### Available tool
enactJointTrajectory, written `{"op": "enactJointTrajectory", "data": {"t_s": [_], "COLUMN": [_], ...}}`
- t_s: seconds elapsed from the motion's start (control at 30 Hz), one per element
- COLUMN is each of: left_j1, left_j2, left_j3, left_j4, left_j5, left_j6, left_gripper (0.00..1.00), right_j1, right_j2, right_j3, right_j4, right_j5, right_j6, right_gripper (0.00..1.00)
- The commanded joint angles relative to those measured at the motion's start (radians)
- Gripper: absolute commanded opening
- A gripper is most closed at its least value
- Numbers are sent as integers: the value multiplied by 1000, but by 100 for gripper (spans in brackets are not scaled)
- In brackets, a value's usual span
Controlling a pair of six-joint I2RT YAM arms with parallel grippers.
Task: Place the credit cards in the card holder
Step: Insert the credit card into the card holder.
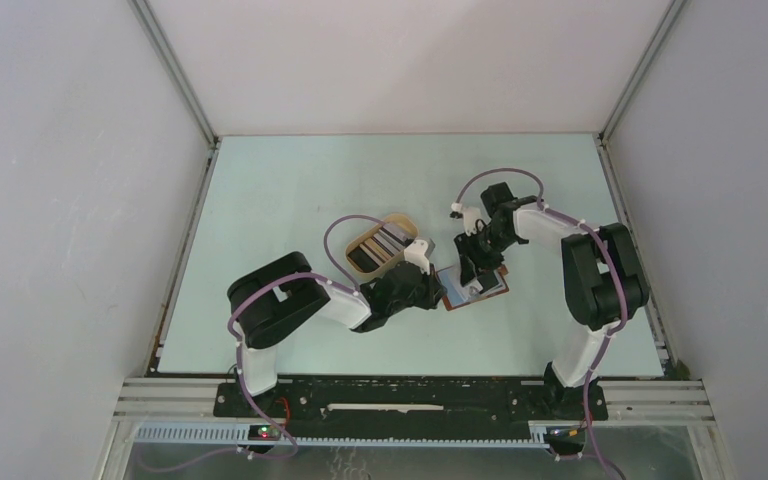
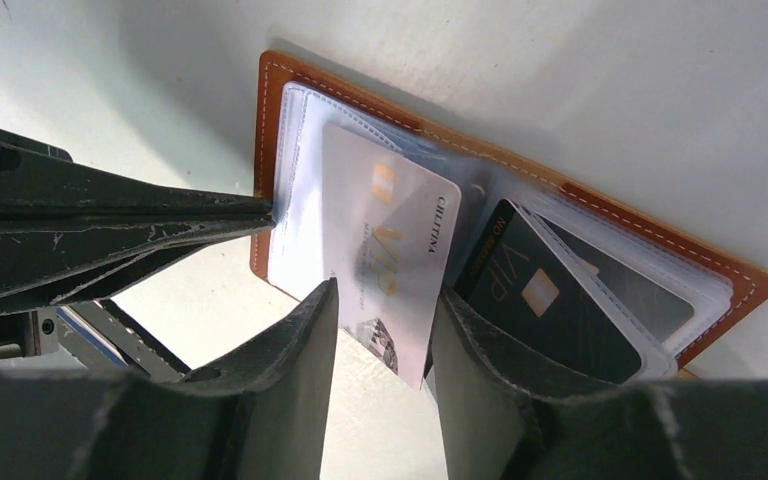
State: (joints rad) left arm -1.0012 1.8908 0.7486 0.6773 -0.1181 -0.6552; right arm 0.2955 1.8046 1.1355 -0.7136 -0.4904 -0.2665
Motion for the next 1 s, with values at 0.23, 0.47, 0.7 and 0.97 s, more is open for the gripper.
{"op": "enactJointTrajectory", "data": {"t_s": [0.23,0.47,0.7,0.97], "left_j1": [-2,-3,-2,-2], "left_j2": [-64,-67,-65,-70], "left_j3": [-52,-58,-60,-66], "left_j4": [107,115,120,123], "left_j5": [-3,-2,-3,-12], "left_j6": [12,12,12,12], "left_gripper": [4,4,4,4], "right_j1": [26,15,13,18], "right_j2": [-50,-52,-43,-16], "right_j3": [26,27,29,29], "right_j4": [-40,-45,-57,-75], "right_j5": [0,-18,-37,-81], "right_j6": [-64,-69,-72,-78], "right_gripper": [52,54,54,56]}}
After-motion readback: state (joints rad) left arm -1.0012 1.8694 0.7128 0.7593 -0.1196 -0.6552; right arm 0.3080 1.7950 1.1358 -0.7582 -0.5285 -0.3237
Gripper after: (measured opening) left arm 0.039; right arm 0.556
